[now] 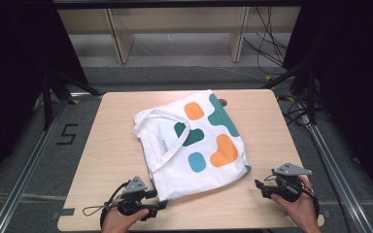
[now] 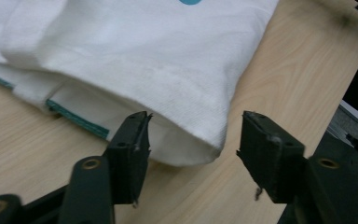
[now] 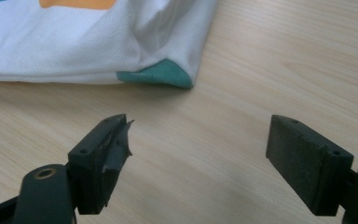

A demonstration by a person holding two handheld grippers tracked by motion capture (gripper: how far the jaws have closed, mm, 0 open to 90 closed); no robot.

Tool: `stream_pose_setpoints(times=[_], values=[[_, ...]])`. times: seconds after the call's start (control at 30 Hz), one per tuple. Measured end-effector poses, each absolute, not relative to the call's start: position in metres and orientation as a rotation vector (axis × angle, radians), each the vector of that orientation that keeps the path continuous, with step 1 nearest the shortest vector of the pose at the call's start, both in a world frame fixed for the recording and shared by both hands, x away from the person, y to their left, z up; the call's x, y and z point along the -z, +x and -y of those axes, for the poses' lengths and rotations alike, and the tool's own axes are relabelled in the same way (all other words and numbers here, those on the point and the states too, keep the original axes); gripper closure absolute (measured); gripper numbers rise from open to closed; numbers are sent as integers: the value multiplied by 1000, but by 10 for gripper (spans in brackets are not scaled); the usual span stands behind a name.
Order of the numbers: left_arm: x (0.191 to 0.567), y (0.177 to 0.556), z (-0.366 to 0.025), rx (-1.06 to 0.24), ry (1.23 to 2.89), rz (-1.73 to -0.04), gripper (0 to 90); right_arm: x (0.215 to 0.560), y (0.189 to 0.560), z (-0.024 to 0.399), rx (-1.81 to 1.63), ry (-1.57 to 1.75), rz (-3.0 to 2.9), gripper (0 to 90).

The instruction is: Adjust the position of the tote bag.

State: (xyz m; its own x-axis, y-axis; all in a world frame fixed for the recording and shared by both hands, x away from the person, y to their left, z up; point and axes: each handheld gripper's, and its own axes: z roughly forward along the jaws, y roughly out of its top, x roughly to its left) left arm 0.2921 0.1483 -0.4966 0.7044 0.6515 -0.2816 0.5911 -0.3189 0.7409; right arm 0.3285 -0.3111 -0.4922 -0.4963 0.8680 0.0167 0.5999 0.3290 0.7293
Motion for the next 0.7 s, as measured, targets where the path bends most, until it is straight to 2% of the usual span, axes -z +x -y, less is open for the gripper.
stream_pose_setpoints(times=[0.13, 0.23, 0.33, 0.43, 0.7], values=[[501, 294, -137, -116, 2044, -909, 672, 492, 328, 311, -974, 1275, -2202, 227], [499, 293, -126, -161, 2096, -845, 727, 492, 329, 311, -983, 1273, -2198, 237], [498, 292, -116, -176, 2116, -806, 759, 491, 330, 312, -981, 1262, -2205, 256], [500, 292, -88, -149, 2127, -747, 777, 490, 329, 312, -1003, 1280, -2209, 287], [499, 301, -23, -159, 2221, -599, 779, 487, 330, 320, -1005, 1271, -2170, 311]])
